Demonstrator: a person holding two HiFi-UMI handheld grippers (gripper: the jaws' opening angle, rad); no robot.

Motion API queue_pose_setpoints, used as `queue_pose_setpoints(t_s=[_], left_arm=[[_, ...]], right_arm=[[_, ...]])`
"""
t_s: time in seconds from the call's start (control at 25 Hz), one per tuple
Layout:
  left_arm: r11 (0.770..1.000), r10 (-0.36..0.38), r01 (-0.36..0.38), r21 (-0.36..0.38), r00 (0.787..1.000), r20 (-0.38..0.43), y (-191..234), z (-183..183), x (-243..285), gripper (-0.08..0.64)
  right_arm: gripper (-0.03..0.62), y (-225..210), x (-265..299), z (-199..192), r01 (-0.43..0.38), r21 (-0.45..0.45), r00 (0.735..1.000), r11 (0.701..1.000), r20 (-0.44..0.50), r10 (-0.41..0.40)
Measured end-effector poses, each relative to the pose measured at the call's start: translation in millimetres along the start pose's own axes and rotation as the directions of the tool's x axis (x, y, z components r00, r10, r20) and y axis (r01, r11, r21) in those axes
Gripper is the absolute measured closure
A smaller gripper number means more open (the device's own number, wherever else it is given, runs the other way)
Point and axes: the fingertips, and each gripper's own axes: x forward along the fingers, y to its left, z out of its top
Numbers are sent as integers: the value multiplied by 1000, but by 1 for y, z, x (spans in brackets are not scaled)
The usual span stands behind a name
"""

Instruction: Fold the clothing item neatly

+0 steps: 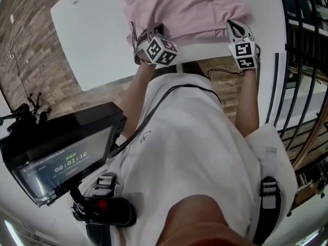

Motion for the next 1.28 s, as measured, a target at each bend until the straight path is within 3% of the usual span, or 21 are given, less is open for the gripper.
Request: queue_pose_setpoints(t_s=[0.12,0.2,0.32,0.4,0.48,0.6,0.68,0.76,0.88,1.0,1.28], left_arm=[[1000,0,1,32,999,-39,-6,-12,13,558],[999,-4,5,41,1000,-31,-9,-16,20,558],[1000,-29,29,3,1000,-4,-18,-17,18,558],[996,-64,64,-55,998,0,-27,-20,14,558],[997,-64,64,-50,998,-7,-32,-20,8,558],[999,38,-38,-12,998,59,-18,3,-12,558],[993,108,-102,-54,987,121,6,20,-25,558],[987,148,-139,-80,983,109,29,23,-22,558],[987,152,-152,-45,988,-13,49,-1,5,558],[988,152,-154,-22,985,-83,62,-23,24,558],[966,233,-225,124,971,-57,82,-3,19,558]], right_arm=[[589,-15,19,-12,136,-185,988,973,-53,-148],[589,-23,41,-41,151,-229,974,962,-132,-185],[589,-36,52,-64,144,-133,977,981,-141,-162],[589,-40,53,-64,128,-130,980,983,-137,-146],[589,-42,53,-61,110,-138,981,984,-145,-130],[589,-45,36,-40,121,-128,986,984,-98,-134],[589,-43,23,-22,145,-105,988,984,-43,-150],[589,-40,21,-16,153,-107,987,982,-34,-158],[589,-31,31,-28,133,-135,985,982,-93,-147],[589,-33,37,-44,130,-116,977,985,-155,-147],[589,-39,33,-53,123,-106,973,987,-181,-141]])
